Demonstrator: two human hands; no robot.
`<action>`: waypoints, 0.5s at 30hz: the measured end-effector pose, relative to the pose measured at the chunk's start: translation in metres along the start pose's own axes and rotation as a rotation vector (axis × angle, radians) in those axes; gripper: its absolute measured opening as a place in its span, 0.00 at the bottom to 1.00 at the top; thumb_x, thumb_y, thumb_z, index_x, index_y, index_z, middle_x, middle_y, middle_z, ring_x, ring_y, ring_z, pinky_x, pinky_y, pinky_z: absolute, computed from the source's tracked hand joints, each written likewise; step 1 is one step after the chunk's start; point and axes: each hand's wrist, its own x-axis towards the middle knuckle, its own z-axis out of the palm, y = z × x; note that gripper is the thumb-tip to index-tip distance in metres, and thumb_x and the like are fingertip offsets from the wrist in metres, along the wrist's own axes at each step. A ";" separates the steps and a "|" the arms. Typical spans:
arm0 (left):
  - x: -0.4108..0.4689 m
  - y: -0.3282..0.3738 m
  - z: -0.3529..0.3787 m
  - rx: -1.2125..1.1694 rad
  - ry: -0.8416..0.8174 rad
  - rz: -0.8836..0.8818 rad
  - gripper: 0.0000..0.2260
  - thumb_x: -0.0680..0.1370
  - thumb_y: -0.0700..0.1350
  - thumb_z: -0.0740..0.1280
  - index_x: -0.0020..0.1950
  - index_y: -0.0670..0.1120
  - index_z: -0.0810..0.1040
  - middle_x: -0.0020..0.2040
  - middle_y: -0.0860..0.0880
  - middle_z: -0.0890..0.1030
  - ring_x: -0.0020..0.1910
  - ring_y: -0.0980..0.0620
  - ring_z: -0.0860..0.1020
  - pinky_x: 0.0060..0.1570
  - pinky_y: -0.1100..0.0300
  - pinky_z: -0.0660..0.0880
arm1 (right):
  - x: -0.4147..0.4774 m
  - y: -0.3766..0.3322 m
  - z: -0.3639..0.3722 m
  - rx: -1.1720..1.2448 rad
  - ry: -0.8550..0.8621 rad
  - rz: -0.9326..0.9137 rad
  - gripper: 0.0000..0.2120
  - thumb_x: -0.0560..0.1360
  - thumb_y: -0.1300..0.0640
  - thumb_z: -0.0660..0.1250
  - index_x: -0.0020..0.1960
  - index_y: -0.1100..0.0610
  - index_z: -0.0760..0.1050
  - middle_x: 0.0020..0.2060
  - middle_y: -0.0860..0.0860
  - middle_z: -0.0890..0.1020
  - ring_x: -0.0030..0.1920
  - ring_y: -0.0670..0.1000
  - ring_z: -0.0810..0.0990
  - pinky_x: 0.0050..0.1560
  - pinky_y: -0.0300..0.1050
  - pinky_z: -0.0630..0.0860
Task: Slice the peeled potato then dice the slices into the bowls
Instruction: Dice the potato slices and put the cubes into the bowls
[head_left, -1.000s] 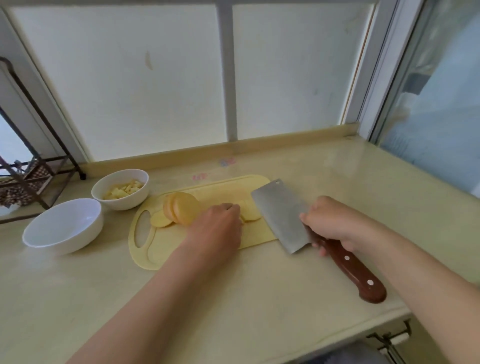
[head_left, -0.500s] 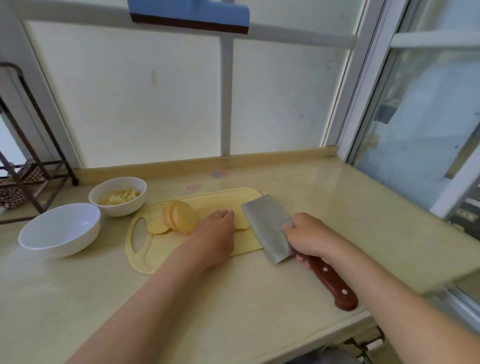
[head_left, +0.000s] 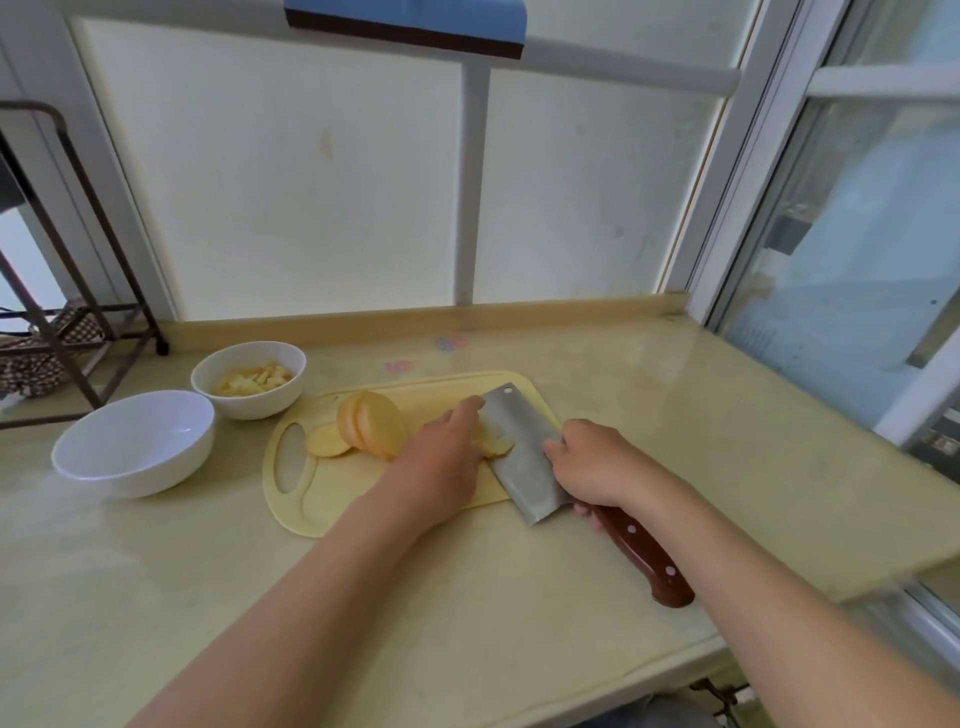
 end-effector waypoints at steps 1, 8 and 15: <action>0.000 -0.001 0.001 0.019 -0.001 0.012 0.25 0.81 0.41 0.60 0.77 0.46 0.60 0.72 0.44 0.70 0.69 0.43 0.70 0.64 0.55 0.68 | 0.000 0.000 0.001 -0.001 -0.007 -0.005 0.13 0.85 0.50 0.54 0.46 0.56 0.68 0.31 0.57 0.81 0.21 0.55 0.77 0.36 0.54 0.81; -0.002 -0.001 0.000 -0.025 0.064 0.129 0.11 0.78 0.34 0.63 0.59 0.36 0.78 0.59 0.40 0.79 0.60 0.42 0.76 0.58 0.51 0.71 | -0.003 0.002 0.003 -0.015 -0.005 -0.012 0.14 0.85 0.49 0.54 0.46 0.57 0.68 0.32 0.57 0.81 0.26 0.57 0.78 0.42 0.62 0.84; -0.001 0.001 0.006 -0.043 0.066 0.204 0.13 0.78 0.33 0.62 0.59 0.39 0.81 0.63 0.42 0.79 0.65 0.44 0.75 0.62 0.53 0.72 | 0.001 0.012 0.005 0.075 -0.017 -0.011 0.14 0.83 0.48 0.55 0.46 0.56 0.69 0.31 0.56 0.79 0.27 0.57 0.77 0.37 0.61 0.82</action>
